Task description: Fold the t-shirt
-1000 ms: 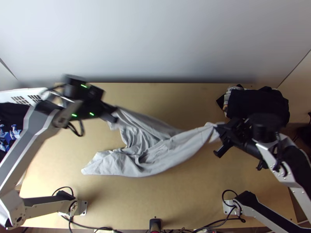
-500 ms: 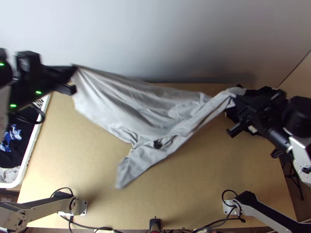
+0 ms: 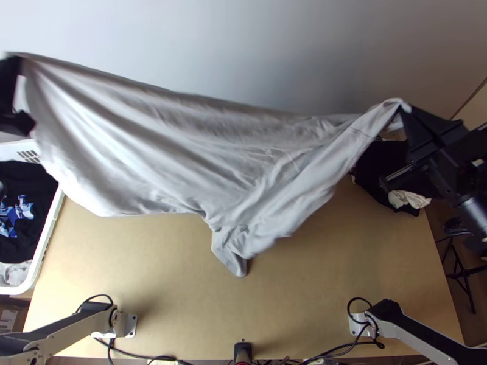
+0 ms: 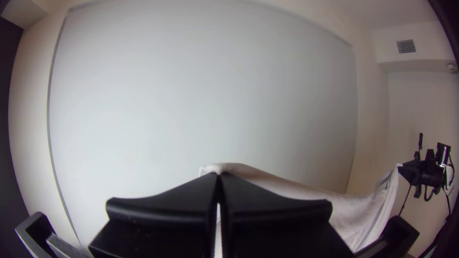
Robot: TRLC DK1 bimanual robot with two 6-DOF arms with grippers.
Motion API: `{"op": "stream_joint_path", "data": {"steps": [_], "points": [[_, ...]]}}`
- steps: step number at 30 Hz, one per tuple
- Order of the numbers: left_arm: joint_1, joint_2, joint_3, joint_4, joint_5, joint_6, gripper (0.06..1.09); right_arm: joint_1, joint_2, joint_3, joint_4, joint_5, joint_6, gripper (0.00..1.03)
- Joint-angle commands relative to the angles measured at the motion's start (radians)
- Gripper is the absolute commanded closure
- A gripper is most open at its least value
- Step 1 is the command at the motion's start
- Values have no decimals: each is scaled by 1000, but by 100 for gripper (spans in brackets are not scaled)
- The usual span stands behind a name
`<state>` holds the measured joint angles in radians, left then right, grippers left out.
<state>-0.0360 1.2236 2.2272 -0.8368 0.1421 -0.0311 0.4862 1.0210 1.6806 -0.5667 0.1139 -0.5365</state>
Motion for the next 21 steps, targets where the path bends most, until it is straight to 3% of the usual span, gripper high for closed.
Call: {"op": "stream_joint_path", "data": {"steps": [1, 8, 21], "points": [[38, -81, -11, 70, -79, -6, 105, 6, -21, 14, 106, 4, -11, 100], [38, -121, -129, 54, -81, -21, 105, 8, -25, -44, 148, 4, -14, 100], [42, 47, -167, 258, -90, -46, 105, -18, 34, -136, 390, 79, -60, 100]]}}
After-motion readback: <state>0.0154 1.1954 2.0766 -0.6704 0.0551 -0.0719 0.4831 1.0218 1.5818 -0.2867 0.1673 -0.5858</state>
